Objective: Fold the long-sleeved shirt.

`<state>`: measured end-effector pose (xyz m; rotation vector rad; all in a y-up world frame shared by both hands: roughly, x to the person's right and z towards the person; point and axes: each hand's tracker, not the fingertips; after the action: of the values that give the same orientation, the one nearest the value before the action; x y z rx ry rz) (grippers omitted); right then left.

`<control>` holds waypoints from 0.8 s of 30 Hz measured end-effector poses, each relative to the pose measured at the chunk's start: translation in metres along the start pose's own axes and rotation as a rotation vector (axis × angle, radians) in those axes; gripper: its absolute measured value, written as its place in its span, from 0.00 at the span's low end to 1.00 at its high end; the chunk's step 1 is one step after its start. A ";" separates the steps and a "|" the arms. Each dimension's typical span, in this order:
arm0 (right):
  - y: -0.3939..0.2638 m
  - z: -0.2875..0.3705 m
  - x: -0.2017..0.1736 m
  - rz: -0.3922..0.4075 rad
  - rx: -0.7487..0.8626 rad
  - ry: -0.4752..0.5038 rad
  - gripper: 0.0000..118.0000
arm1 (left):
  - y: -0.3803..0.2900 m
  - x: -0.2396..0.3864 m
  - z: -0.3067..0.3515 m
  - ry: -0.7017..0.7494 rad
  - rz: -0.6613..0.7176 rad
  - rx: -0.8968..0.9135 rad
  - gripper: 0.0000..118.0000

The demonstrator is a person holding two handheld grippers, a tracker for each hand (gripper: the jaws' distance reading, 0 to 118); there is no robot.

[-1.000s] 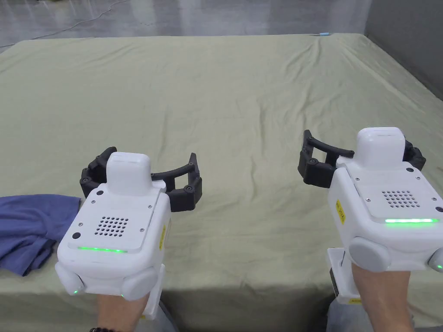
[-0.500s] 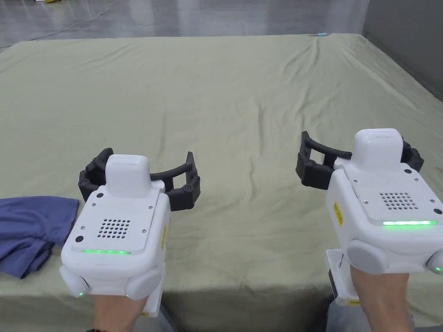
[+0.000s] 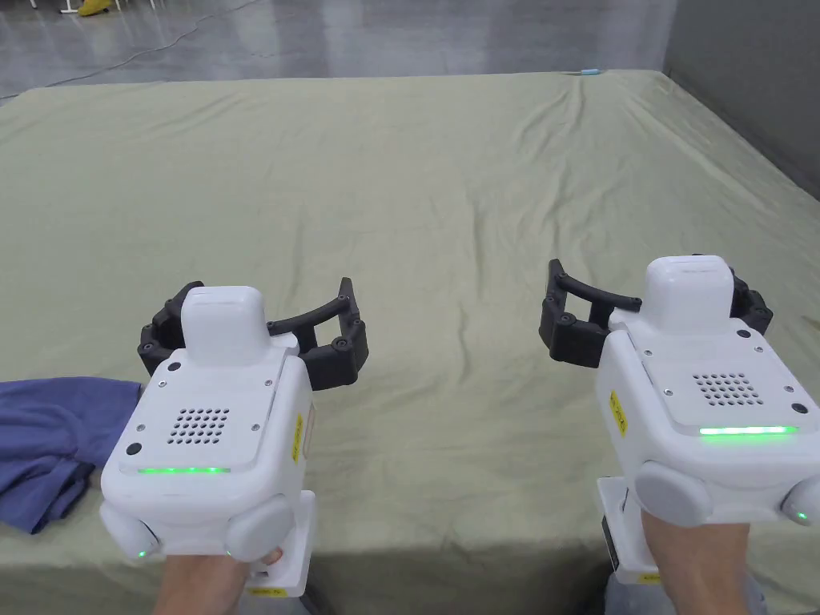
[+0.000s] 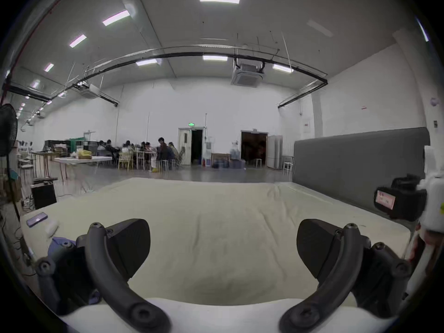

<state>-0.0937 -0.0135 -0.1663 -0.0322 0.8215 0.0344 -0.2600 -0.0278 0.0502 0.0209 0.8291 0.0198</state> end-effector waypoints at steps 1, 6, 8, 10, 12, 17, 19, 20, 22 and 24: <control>0.000 0.000 0.000 0.001 -0.001 0.000 0.94 | -0.001 0.005 -0.001 0.051 -0.041 -0.001 0.99; -0.002 -0.001 0.000 -0.002 -0.007 -0.003 0.94 | -0.006 0.021 -0.002 0.111 -0.161 -0.033 0.99; -0.002 -0.001 0.000 -0.005 -0.008 -0.002 0.94 | -0.008 0.019 0.002 0.047 -0.121 -0.013 0.99; -0.002 -0.001 0.000 -0.001 -0.010 -0.001 0.95 | -0.004 0.016 0.004 -0.006 -0.052 -0.047 0.99; -0.003 -0.001 0.000 0.001 -0.011 -0.002 0.94 | -0.002 0.013 0.007 -0.052 -0.012 -0.046 0.99; -0.004 -0.002 0.001 -0.005 -0.015 -0.003 0.94 | -0.002 0.013 0.004 -0.018 -0.011 -0.040 0.99; -0.005 -0.002 0.001 -0.001 -0.015 -0.006 0.95 | -0.002 0.012 0.000 0.004 -0.014 -0.060 0.99; -0.005 -0.002 0.001 0.000 -0.015 -0.006 0.95 | -0.002 0.011 -0.001 0.008 -0.009 -0.068 0.99; -0.005 -0.002 0.001 0.001 -0.013 -0.006 0.94 | -0.002 0.009 -0.001 0.009 0.000 -0.071 0.99; -0.005 -0.002 0.001 0.002 -0.014 -0.004 0.95 | -0.002 0.008 -0.001 0.017 0.001 -0.076 0.99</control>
<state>-0.0943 -0.0181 -0.1687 -0.0444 0.8168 0.0420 -0.2552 -0.0290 0.0433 -0.0505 0.8444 0.0523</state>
